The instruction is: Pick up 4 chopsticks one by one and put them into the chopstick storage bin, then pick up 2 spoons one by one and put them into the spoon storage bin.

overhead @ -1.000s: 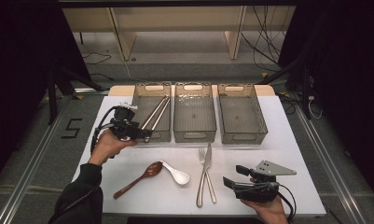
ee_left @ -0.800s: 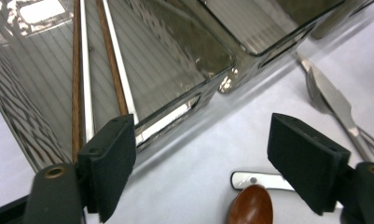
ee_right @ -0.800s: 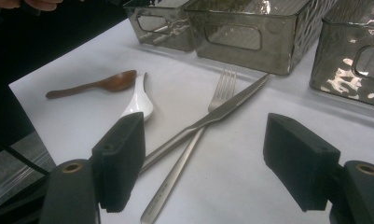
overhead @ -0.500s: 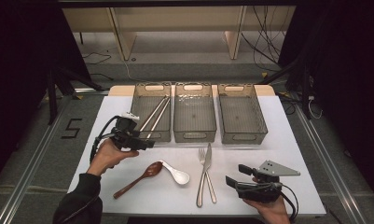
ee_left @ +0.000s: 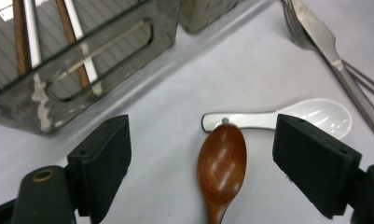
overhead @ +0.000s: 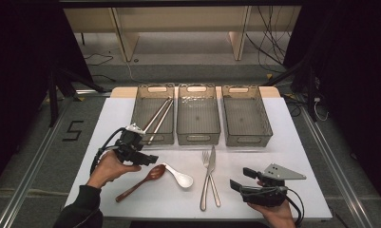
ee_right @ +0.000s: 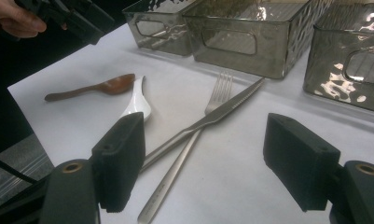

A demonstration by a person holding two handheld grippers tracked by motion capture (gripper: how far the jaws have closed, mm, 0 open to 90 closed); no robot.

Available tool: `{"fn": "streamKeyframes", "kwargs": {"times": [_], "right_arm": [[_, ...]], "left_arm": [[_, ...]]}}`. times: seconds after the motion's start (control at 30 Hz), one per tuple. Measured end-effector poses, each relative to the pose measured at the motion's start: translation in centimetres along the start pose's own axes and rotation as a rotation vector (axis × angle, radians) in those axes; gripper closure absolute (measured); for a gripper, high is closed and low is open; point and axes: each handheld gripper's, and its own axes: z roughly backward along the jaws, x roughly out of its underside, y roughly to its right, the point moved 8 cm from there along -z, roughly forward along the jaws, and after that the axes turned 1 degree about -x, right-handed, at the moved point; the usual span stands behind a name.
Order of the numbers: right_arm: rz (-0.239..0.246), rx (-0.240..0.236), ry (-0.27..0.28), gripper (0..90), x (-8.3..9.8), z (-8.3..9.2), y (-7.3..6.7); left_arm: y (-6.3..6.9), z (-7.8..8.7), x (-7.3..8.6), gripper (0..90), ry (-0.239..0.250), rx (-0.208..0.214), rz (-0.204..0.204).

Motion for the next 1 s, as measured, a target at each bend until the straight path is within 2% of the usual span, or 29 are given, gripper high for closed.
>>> {"fn": "streamKeyframes", "kwargs": {"times": [0.1,0.5,1.0], "right_arm": [[0.001,-0.001,-0.004,30.4,0.0,-0.1,-0.1],[0.004,-0.001,-0.007,30.4,0.0,-0.2,-0.1],[0.003,-0.001,-0.01,30.4,0.1,-0.3,-0.1]], "left_arm": [[-0.1,-0.1,0.7,18.9,-0.034,-0.008,-0.013],[0.0,-0.2,2.2,18.9,-0.074,-0.028,-0.011],[0.1,-1.0,3.8,18.5,-0.165,-0.034,-0.027]]}}
